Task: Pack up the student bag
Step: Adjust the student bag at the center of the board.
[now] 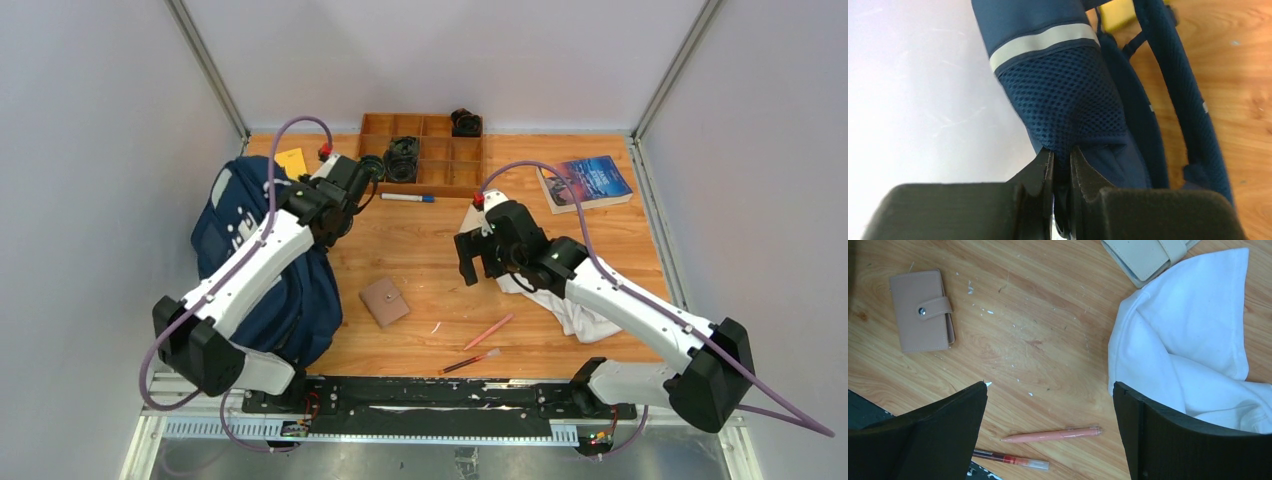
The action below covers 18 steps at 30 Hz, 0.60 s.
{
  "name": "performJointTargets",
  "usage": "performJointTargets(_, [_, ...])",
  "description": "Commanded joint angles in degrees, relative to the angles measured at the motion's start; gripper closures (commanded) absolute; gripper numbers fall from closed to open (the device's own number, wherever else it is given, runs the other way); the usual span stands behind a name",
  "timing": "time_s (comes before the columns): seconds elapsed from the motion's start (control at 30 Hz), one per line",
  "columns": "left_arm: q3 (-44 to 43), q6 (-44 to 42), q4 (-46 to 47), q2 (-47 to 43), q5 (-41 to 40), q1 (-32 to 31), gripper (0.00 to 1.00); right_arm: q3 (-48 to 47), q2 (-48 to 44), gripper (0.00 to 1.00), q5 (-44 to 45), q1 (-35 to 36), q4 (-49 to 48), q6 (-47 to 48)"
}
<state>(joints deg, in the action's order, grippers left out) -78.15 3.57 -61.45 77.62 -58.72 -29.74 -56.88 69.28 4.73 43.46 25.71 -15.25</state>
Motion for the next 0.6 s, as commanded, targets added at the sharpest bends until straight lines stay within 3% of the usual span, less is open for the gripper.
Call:
performJointTargets(0.0, [3.0,7.6,-0.9,2.9,4.6,0.6,1.0,2.2,-2.5,0.0,2.5,0.3,0.5,-0.9])
performJointTargets(0.13, [4.3,9.2,-0.6,7.3,11.8,0.6,1.0,2.5,-2.0,0.0,2.1,0.4,0.6,-0.9])
performJointTargets(0.27, [5.8,13.1,-0.6,9.4,11.4,0.6,0.99,2.5,-2.1,0.0,2.0,0.4,0.7,-0.7])
performJointTargets(0.37, [5.2,13.3,-0.6,9.8,13.5,0.6,0.73,2.9,-2.5,0.0,2.3,0.4,0.7,-0.7])
performJointTargets(0.43, [3.9,13.3,-0.6,9.0,15.9,0.6,0.36,3.3,-2.7,0.0,2.2,0.4,0.8,-0.7])
performJointTargets(0.5, [2.3,12.9,-0.2,7.8,19.0,0.6,0.05,3.7,-3.0,0.0,2.3,0.4,0.7,-0.7])
performJointTargets(0.57, [0.5,12.1,0.8,6.1,22.2,0.8,0.0,4.1,-3.1,0.0,2.4,0.4,0.7,-0.8])
